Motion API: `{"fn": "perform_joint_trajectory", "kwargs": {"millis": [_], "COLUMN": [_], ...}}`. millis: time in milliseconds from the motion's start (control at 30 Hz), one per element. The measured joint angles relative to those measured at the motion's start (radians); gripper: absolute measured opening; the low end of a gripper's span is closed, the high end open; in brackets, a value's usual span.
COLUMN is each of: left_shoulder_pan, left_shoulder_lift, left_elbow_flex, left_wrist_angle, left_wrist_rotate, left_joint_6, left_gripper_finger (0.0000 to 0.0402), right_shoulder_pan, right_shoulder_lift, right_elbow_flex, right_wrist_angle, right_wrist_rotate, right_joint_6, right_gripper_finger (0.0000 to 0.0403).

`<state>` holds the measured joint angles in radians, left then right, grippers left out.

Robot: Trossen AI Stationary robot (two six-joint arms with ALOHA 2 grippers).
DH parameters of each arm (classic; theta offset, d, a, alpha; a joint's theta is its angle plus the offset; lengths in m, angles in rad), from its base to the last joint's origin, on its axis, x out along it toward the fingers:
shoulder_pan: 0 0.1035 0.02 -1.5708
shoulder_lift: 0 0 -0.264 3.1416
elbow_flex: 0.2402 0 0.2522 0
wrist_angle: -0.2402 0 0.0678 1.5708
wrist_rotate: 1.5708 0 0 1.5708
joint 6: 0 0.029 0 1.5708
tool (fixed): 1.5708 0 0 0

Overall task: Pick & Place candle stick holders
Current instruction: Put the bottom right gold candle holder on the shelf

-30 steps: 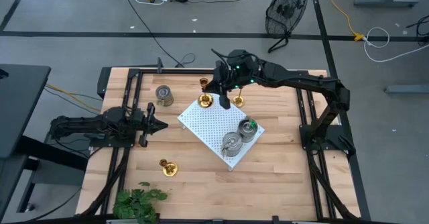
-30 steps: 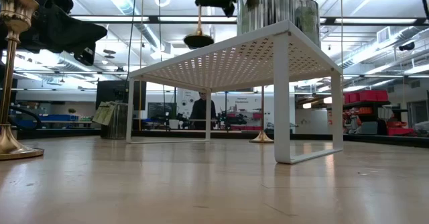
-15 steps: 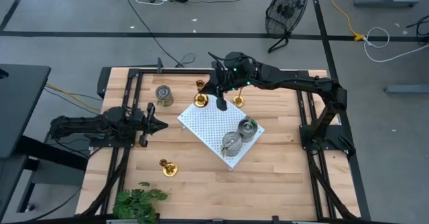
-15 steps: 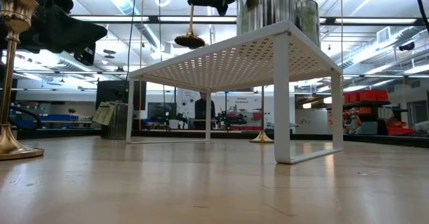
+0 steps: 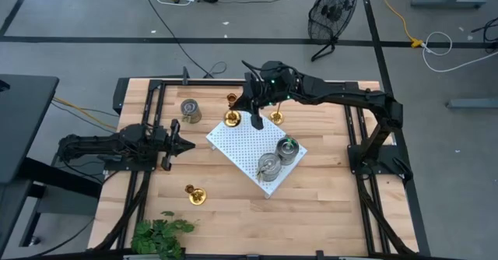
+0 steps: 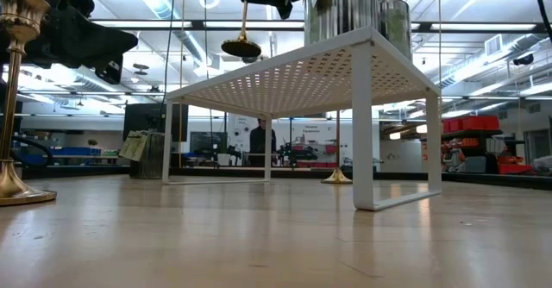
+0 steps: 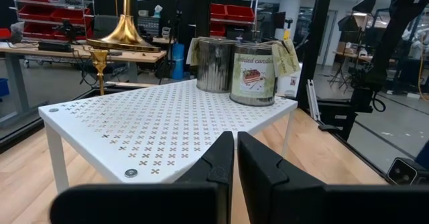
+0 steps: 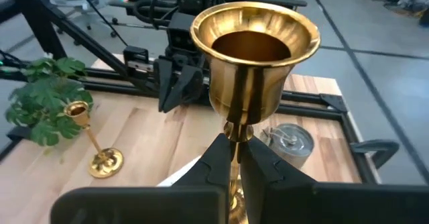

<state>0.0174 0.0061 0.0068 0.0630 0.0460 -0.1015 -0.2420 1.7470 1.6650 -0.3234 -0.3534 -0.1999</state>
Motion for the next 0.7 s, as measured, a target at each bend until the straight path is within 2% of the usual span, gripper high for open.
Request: {"fn": "perform_joint_trajectory", "kwargs": {"millis": [200,700], "left_shoulder_pan": [0.0,0.0], "left_shoulder_lift": [0.0,0.0], "left_elbow_flex": [0.0,0.0], "left_wrist_angle": [0.0,0.0], "left_wrist_rotate": [0.0,0.0], "left_joint_6": [0.0,0.0], "left_gripper_finger": [0.0026,0.0026], "right_shoulder_pan": [0.0,0.0], "right_shoulder_lift": [0.0,0.0], "right_elbow_flex": [0.0,0.0], "right_wrist_angle": [0.001,0.001], "right_wrist_rotate": [-0.03,-0.027], "right_joint_6": [-0.03,-0.049], "right_gripper_finger": [0.0016,0.0016]}}
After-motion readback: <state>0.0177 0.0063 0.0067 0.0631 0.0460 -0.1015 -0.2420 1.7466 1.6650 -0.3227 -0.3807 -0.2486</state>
